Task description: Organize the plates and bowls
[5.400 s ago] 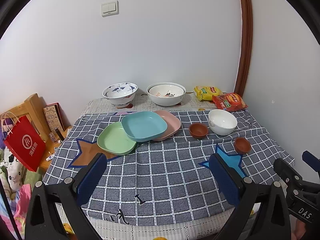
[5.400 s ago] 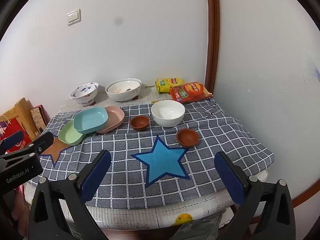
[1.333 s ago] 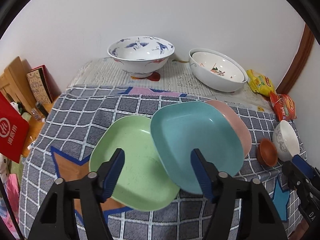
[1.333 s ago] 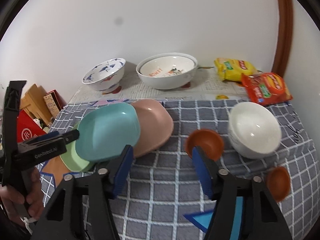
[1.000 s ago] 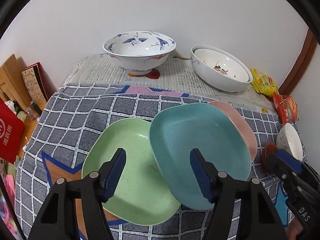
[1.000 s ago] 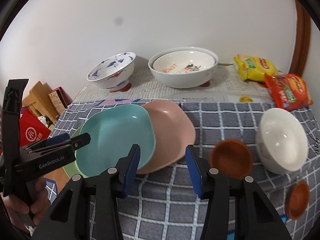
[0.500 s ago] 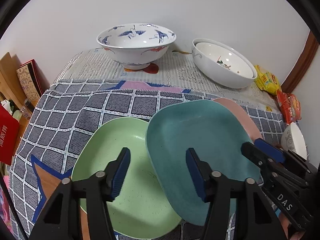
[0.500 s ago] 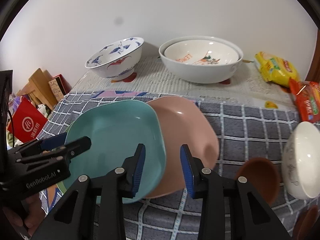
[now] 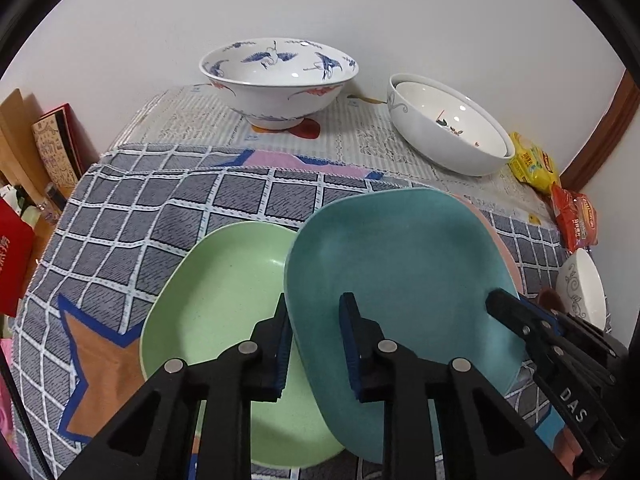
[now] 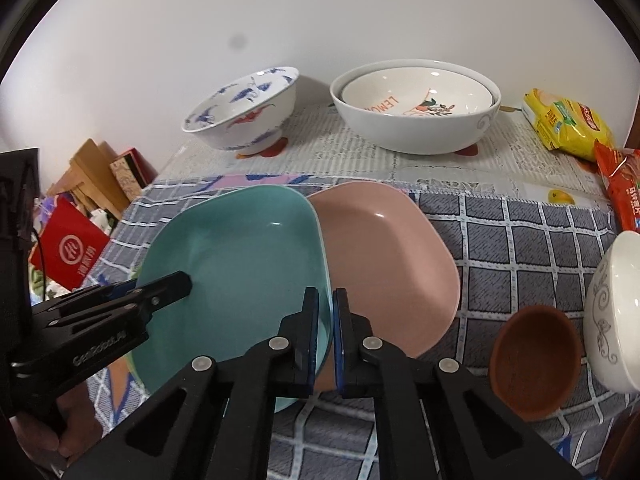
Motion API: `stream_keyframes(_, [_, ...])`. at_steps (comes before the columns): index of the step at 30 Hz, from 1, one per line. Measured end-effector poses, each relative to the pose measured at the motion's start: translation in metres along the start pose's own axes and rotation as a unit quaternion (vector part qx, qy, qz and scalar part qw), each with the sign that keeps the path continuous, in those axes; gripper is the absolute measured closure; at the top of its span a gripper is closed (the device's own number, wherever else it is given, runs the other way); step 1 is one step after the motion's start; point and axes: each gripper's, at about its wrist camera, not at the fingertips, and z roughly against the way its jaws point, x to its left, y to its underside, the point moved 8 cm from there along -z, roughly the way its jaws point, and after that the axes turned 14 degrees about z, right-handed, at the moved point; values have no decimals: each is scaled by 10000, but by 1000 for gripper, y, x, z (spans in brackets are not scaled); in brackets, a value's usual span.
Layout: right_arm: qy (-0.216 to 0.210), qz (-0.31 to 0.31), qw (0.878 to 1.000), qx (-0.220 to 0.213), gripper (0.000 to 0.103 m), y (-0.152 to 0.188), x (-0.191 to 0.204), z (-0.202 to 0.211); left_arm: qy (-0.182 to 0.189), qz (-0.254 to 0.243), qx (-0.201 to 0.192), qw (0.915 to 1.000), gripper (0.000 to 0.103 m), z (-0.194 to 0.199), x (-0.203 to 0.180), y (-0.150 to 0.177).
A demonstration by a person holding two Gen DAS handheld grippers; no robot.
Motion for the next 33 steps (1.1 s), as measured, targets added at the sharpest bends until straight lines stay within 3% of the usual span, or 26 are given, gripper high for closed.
stream_keyframes(16, [132,-51,9996,-260,96,16,28,63,94,-62,-223,9997,82,56,3,16])
stream_keyframes(33, [221,-13,9990,-393,96,29,53,100,127,-93,-406,9991,82,95,15,34])
